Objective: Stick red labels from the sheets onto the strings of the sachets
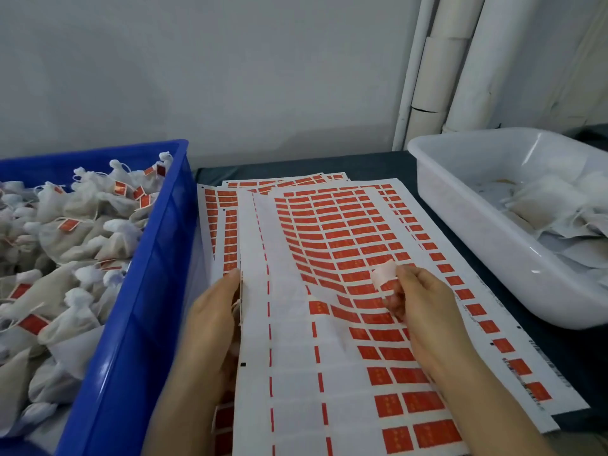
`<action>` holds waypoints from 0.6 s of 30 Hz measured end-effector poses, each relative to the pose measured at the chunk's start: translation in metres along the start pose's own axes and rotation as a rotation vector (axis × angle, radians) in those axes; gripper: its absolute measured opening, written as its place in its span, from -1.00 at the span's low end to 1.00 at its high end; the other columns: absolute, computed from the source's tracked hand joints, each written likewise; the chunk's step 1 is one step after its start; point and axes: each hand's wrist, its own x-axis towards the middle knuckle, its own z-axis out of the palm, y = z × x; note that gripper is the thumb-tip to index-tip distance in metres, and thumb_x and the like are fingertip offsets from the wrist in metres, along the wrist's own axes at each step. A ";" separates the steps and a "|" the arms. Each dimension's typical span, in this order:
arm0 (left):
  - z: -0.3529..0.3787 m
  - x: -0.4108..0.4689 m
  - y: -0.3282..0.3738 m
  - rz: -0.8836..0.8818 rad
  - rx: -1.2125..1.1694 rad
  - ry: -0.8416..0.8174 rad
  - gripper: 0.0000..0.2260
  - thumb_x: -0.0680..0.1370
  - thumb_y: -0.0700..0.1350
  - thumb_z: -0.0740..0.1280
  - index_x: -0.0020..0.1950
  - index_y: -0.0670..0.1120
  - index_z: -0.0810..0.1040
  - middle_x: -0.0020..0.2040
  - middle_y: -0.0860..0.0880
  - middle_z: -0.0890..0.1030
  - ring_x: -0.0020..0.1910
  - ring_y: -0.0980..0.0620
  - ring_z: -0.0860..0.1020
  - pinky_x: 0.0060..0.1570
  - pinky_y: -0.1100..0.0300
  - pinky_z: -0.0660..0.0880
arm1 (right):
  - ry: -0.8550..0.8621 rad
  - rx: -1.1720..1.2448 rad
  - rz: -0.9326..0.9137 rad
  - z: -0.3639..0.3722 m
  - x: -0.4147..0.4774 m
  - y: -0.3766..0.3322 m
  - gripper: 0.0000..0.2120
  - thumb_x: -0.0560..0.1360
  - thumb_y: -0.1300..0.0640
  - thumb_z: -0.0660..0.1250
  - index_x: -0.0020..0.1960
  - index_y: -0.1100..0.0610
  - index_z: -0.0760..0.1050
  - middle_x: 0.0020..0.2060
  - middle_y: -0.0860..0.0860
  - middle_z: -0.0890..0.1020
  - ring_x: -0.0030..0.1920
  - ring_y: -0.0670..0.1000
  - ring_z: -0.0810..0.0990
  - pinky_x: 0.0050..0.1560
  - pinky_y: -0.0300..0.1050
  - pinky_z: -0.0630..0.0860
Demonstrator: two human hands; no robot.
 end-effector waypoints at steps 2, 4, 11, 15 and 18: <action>-0.004 -0.005 0.003 0.100 0.049 0.084 -0.80 0.54 0.06 0.28 -0.02 -0.04 0.58 -0.29 -0.03 0.69 -0.39 0.00 0.65 -0.43 0.12 0.59 | -0.005 -0.032 0.002 -0.001 0.001 0.000 -0.69 0.55 -0.12 0.13 -0.17 0.05 0.50 -0.29 0.00 0.64 -0.26 -0.01 0.63 -0.31 -0.24 0.47; -0.006 -0.013 0.006 0.224 0.067 0.122 -0.77 0.60 -0.02 0.20 -0.05 -0.09 0.60 -0.44 0.06 0.63 -0.56 0.16 0.55 -0.62 0.30 0.45 | 0.000 -0.063 -0.006 0.000 0.002 0.000 -0.64 0.56 -0.13 0.11 -0.21 0.07 0.50 -0.29 0.01 0.64 -0.24 0.01 0.63 -0.27 -0.22 0.47; -0.006 -0.041 0.033 0.515 0.127 0.114 -0.82 0.57 -0.14 0.22 -0.11 0.00 0.61 -0.39 0.16 0.64 -0.60 0.29 0.45 -0.62 0.46 0.35 | -0.021 -0.076 -0.081 0.003 0.003 -0.006 -0.78 0.55 -0.10 0.16 -0.13 -0.03 0.50 -0.20 -0.11 0.63 -0.19 -0.08 0.62 -0.23 -0.22 0.50; 0.004 -0.052 0.054 0.538 0.006 0.018 -0.85 0.53 -0.17 0.26 -0.08 -0.02 0.62 -0.32 0.09 0.68 -0.55 0.25 0.51 -0.60 0.43 0.39 | -0.032 -0.058 -0.092 0.004 0.005 -0.011 -0.91 0.48 -0.09 0.28 -0.16 -0.10 0.45 -0.18 -0.16 0.61 -0.18 -0.10 0.61 -0.21 -0.23 0.53; 0.013 -0.054 0.067 0.479 -0.097 -0.100 -0.83 0.41 -0.05 0.31 -0.08 0.00 0.65 -0.25 0.01 0.68 -0.50 0.17 0.43 -0.59 0.39 0.37 | -0.059 -0.116 -0.116 0.003 0.006 -0.012 -0.93 0.48 0.01 0.31 -0.17 -0.11 0.45 -0.16 -0.20 0.58 -0.16 -0.12 0.59 -0.21 -0.27 0.53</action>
